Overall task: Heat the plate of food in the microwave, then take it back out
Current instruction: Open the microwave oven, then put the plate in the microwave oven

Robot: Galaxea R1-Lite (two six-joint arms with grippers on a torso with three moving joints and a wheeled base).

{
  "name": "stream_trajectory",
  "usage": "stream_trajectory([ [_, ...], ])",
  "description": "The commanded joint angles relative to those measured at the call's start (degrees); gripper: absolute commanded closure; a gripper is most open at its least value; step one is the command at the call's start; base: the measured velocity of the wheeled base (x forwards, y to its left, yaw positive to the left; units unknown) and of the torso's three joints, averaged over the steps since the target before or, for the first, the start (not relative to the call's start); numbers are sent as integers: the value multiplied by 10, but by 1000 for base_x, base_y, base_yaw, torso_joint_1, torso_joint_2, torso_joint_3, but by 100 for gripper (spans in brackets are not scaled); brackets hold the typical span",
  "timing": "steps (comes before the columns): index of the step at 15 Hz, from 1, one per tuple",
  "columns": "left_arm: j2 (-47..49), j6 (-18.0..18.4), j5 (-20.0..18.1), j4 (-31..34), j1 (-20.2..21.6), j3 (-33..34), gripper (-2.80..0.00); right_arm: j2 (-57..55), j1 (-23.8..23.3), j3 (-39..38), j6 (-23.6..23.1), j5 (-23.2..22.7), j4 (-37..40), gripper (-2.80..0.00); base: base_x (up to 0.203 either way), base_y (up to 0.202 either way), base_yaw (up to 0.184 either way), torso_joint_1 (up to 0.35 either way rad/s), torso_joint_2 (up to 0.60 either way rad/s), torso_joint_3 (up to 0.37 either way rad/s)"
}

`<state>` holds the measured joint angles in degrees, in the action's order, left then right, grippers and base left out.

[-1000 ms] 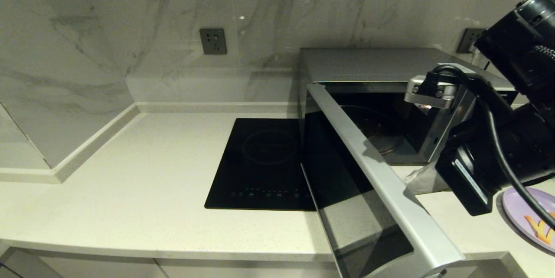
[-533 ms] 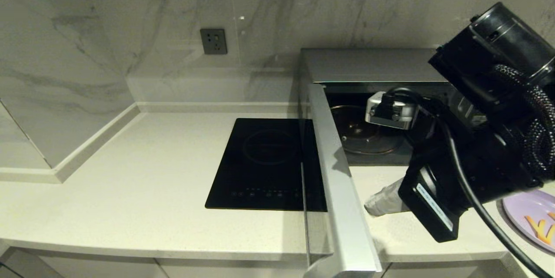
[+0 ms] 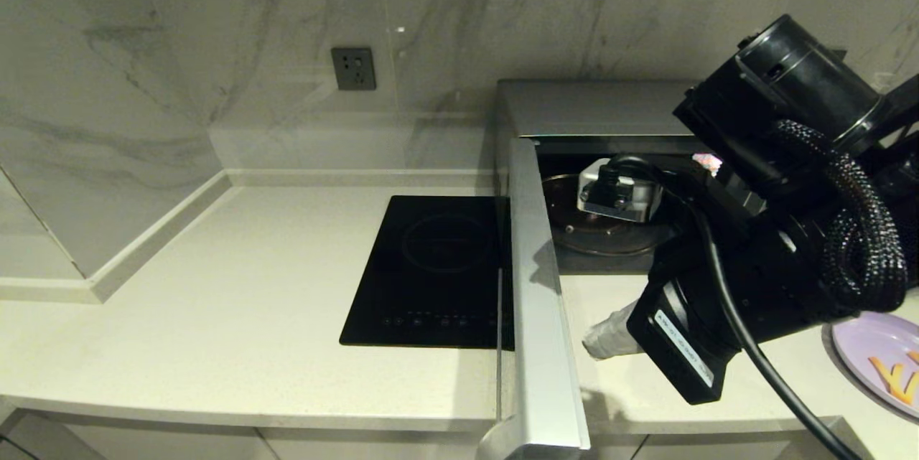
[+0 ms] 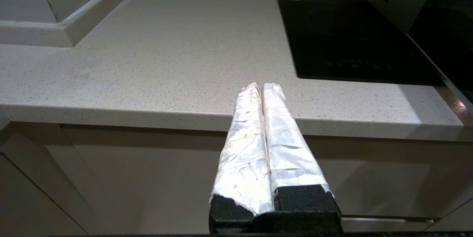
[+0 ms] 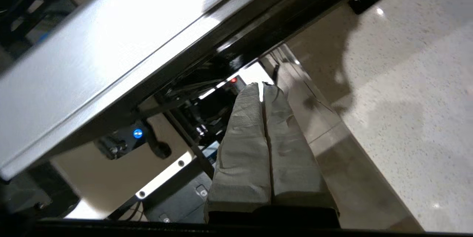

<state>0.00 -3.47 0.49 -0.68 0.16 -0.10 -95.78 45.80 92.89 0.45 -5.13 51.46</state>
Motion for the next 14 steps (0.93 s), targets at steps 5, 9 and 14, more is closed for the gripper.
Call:
stream_trajectory([
  [5, 0, 0, 0, 0, 0, 0, 0, 1, 1, -1, 45, 44, 3, 0, 0, 0, 0, 0, 0, 0],
  [9, 0, 0, 0, 0, 0, 0, 0, 1, -1, -1, 95, 66, -1, 0, 0, 0, 0, 0, 0, 0],
  [14, 0, 0, 0, 0, 0, 0, 0, -26, -65, 15, 404, 317, 29, 0, 0, 0, 0, 0, 0, 0],
])
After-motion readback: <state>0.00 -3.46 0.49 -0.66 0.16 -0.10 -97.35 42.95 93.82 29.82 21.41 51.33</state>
